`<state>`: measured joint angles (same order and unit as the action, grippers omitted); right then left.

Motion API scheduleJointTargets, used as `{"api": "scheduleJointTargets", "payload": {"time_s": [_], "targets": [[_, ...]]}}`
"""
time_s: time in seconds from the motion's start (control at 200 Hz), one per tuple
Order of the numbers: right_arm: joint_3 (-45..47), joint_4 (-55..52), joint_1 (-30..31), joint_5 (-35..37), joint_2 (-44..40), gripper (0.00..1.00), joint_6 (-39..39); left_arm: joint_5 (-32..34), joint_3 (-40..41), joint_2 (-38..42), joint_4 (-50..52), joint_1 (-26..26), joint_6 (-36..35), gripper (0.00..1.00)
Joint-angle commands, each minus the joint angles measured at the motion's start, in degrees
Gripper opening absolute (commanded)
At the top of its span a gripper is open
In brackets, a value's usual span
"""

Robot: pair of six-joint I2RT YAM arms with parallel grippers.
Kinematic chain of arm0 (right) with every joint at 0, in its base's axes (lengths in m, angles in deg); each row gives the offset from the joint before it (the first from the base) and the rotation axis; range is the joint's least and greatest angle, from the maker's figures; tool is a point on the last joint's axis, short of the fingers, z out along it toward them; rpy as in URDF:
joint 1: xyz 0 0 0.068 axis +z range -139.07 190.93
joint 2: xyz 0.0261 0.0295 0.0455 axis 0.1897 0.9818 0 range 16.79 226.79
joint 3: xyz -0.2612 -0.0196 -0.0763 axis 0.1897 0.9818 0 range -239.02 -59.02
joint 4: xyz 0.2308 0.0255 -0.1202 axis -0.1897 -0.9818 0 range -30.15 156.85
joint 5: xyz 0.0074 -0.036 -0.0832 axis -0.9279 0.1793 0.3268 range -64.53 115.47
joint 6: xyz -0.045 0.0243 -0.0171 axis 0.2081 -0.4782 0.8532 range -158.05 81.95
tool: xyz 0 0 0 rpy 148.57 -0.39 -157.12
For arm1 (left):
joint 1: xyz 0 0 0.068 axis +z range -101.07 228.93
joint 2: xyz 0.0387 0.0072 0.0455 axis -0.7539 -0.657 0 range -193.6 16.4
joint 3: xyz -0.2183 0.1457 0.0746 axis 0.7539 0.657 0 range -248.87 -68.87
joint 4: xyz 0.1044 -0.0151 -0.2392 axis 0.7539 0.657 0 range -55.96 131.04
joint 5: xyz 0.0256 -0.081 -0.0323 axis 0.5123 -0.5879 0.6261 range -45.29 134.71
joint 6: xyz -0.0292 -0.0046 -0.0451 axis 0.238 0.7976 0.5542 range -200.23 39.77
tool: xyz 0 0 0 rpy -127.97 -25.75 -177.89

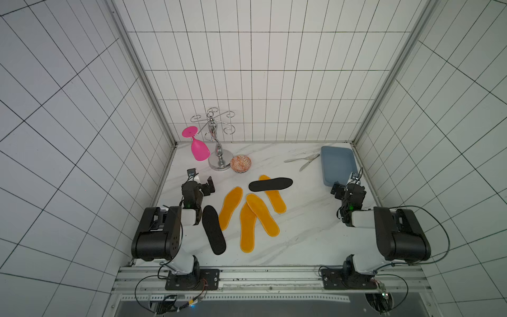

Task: Put the insoles into the storage box
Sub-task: Pick up the insole from the center of the board.

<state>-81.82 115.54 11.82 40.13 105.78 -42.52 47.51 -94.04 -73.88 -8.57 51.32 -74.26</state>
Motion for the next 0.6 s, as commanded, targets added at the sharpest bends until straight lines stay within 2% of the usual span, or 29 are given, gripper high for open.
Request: {"api": "scheduleJointTargets", "payload": {"time_s": [0.0,0.595], "targets": [[-0.3,0.9,0.4,1.2,-0.8,0.99,0.5,0.4,-1.1,0.6,-0.8,-0.1,-0.3,0.99],[-0.1,1.3,0.0,1.0,-1.5,0.99,0.1,0.0,-0.2,2.1,-1.9,0.0,-0.3,0.99]]}}
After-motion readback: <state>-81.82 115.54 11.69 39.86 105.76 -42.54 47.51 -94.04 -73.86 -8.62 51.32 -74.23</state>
